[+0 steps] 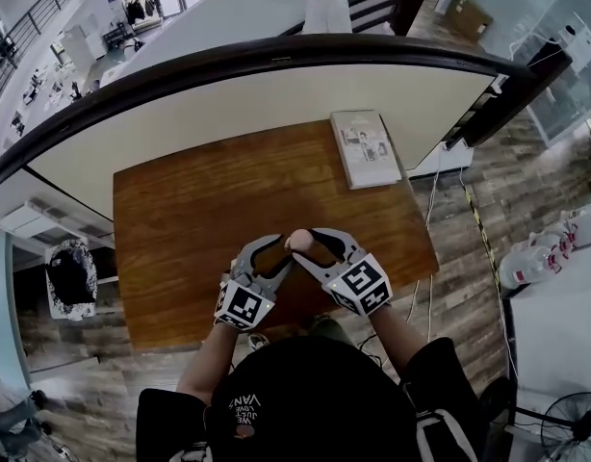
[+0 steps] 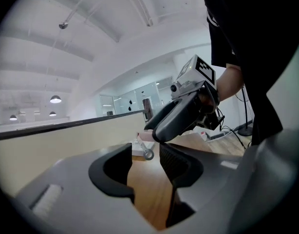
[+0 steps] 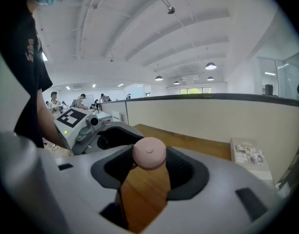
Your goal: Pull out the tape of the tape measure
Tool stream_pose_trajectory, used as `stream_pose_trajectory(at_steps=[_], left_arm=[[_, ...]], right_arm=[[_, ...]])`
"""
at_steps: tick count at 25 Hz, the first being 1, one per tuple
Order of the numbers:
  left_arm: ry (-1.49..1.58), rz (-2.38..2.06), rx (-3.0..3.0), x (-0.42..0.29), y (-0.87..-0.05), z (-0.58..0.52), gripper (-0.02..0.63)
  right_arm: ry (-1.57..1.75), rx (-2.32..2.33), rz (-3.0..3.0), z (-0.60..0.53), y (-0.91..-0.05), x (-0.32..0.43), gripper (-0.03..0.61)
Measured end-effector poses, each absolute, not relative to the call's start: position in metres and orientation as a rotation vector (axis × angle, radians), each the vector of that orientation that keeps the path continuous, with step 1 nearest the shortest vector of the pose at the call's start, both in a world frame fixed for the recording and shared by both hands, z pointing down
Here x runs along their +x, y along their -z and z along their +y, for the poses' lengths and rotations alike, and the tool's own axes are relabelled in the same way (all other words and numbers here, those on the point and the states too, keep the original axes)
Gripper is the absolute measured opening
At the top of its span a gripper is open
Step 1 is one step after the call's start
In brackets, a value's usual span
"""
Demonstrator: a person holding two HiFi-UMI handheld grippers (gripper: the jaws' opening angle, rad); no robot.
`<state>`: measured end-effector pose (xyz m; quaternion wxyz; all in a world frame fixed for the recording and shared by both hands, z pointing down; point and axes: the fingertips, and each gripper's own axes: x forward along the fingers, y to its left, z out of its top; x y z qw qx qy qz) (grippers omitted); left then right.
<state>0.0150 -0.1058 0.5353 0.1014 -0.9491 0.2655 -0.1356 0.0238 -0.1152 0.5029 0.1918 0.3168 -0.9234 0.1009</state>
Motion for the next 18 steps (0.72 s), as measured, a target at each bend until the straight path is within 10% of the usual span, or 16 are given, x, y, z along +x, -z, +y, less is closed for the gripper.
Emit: stream_pose_trajectory(at_steps=[6,18], left_arm=[[0.407,0.745,-2.789,0.02,-0.535,-0.104,0.054],[0.289,0.75,-2.921,0.018,-0.52,-0.107,0.048]], right_arm=[[-0.302,0.921,-2.594,-0.117,-0.504,0.029,0.218],[-0.285,1.016,-2.529,-0.128,-0.511,0.046,0.218]])
